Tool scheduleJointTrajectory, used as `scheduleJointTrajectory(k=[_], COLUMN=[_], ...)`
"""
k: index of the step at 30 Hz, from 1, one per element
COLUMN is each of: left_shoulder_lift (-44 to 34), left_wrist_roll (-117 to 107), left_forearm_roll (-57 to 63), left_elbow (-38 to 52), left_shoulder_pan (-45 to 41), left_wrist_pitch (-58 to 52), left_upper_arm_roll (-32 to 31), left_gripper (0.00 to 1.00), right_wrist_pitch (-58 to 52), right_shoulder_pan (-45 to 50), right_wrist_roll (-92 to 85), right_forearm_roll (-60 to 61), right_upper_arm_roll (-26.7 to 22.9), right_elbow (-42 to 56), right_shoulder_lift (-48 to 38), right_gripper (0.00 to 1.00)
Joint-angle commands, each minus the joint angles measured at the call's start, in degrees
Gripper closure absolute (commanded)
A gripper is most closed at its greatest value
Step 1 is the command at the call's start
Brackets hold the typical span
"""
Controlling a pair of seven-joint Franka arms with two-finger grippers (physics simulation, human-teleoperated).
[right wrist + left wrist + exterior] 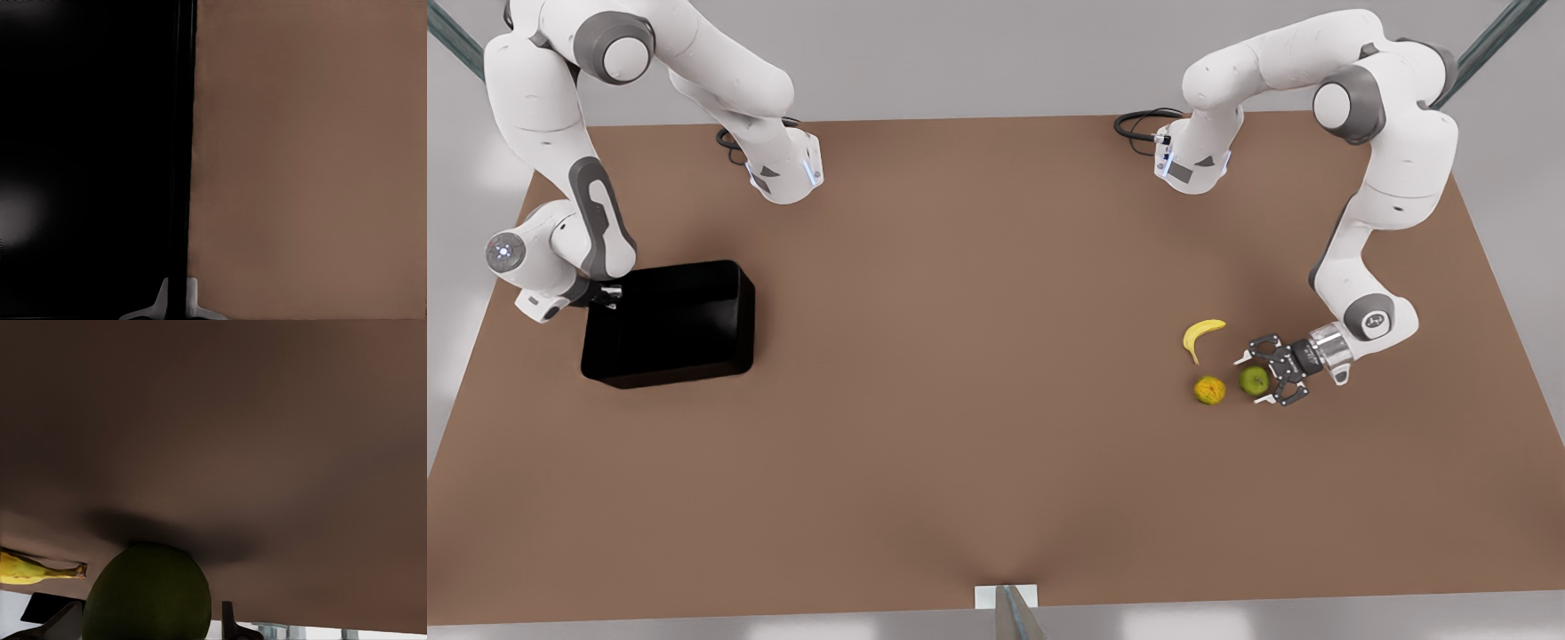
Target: Place the storage box in the middle with the right arm, and place the apple in the storage box with the left arm
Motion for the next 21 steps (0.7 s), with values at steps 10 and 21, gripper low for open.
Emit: scheduleJointTrajectory(k=[10, 21], left_shoulder_lift=[1.0, -2.5], left_wrist_roll=[0.9, -1.7], left_forearm_roll=[-2.6, -2.5], left_elbow=[-0.3, 0.1], left_shoulder_pan=[0.1, 0.2], left_wrist_pitch=[1.0, -3.1], left_upper_arm_roll=[-0.2, 1.0], left_gripper=[0.44, 0.77], right_wrist_pitch=[-7.8, -21.3], right_shoulder_pan=[2.5, 22.8], right_wrist_roll=[0.3, 1.3], right_forearm_roll=[4.7, 10.0], right_upper_arm_roll=[6.6, 15.7], right_elbow=[3.9, 20.7], right_shoulder_lift=[-1.9, 0.5], right_gripper=[0.79, 0.79])
